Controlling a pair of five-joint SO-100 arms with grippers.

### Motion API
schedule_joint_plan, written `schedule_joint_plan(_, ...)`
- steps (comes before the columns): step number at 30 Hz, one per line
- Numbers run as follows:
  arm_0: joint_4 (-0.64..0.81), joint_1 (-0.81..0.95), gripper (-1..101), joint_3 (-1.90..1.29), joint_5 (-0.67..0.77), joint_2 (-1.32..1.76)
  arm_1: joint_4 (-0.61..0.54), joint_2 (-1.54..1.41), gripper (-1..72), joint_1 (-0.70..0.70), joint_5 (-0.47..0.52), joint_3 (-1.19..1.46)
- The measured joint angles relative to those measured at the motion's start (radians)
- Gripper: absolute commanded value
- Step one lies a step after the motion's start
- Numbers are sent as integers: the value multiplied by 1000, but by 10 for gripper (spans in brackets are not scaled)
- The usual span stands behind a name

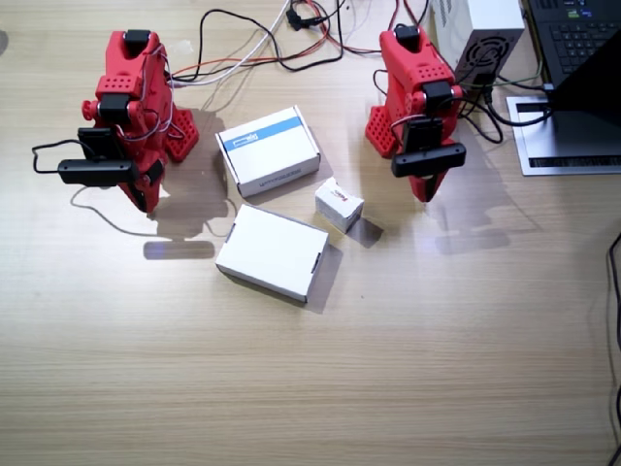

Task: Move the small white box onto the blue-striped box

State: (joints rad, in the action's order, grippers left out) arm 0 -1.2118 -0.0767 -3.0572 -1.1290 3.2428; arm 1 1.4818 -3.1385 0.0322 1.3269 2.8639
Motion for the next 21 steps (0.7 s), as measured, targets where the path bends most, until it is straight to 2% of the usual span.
schedule_joint_plan(2,3,0,-1,0,-38,-5,0,0,1,0,58,0)
schedule_joint_plan(4,5,11,-1,0,-187,-14,0,0,1,31,77,0)
schedule_joint_plan(6,5,18,-1,0,-239,-14,0,0,1,29,81,0)
schedule_joint_plan(17,5,12,-1,0,-262,-14,0,0,1,35,100,0)
schedule_joint_plan(21,5,12,-1,0,-262,-14,0,0,2,35,37,-21)
